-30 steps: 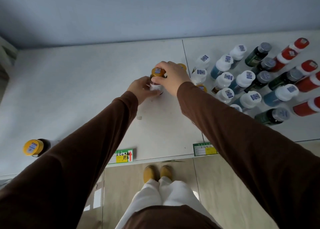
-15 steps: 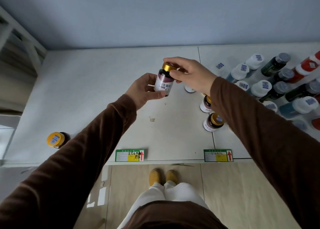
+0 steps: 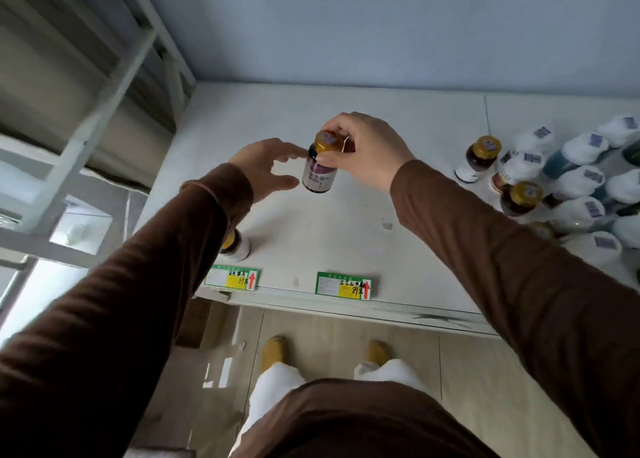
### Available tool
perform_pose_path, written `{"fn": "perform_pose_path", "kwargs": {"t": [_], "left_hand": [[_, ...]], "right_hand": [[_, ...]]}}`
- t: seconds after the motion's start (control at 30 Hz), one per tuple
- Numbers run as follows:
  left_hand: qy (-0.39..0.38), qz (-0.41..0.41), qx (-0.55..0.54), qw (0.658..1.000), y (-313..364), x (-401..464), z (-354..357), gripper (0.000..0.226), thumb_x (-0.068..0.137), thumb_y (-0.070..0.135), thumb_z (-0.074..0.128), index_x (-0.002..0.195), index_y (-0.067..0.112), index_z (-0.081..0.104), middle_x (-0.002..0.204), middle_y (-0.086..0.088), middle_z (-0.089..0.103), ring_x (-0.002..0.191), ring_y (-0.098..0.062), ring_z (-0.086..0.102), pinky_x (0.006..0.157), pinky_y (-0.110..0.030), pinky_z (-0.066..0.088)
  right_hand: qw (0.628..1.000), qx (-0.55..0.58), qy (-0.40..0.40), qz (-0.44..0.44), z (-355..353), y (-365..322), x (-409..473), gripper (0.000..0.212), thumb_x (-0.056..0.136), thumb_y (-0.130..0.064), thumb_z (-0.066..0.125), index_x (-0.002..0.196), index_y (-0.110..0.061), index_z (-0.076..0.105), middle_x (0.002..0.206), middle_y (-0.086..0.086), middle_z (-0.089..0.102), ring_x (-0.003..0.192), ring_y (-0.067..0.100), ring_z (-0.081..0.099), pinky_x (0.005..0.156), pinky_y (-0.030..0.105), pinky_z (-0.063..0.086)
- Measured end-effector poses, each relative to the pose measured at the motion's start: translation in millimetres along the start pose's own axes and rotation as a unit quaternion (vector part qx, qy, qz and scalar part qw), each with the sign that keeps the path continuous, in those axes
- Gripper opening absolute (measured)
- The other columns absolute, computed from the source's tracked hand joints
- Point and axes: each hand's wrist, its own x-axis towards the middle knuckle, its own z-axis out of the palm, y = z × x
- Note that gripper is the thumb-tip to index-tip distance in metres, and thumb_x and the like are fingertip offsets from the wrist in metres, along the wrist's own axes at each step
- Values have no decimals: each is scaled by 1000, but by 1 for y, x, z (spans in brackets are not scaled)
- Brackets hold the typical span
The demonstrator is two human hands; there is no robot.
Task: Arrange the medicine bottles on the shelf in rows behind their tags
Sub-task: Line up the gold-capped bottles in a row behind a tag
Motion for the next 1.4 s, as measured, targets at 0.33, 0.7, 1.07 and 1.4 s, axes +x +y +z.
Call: {"fn": "perform_pose_path", "kwargs": {"t": [0.33, 0.7, 1.07, 1.4], "left_hand": [[1, 24, 152, 988, -135, -28, -53, 44, 82, 34, 71, 123, 26, 58, 122, -3, 61, 108, -22, 56, 91, -33, 43], [-11, 35, 125, 992, -179, -29, -52, 41, 84, 32, 68, 123, 23, 58, 121, -2, 62, 107, -21, 57, 90, -33, 44], [-13, 45, 116, 992, -167, -16, -57, 38, 85, 31, 68, 121, 22, 59, 118, -2, 63, 105, -20, 58, 88, -31, 45], [-20, 130, 112, 985, -67, 23, -48, 39, 85, 34, 67, 122, 23, 59, 116, 0, 60, 106, -18, 57, 83, -26, 40]], "right_hand": [[992, -119, -24, 41, 121, -81, 19, 41, 80, -40, 74, 114, -20, 62, 109, 0, 62, 97, 19, 59, 80, 25, 40], [979, -186, -53, 65, 170, -97, 29, 41, 82, -38, 73, 115, -19, 59, 111, 1, 60, 98, 20, 58, 83, 29, 44], [986, -122, -66, 97, 160, -91, 22, 58, 80, -50, 71, 127, -21, 53, 117, -6, 51, 92, 13, 54, 76, 25, 38], [962, 3, 148, 229, 94, -42, -29, 22, 90, -33, 63, 109, -21, 67, 105, -4, 66, 76, 8, 55, 76, 22, 40]]}}
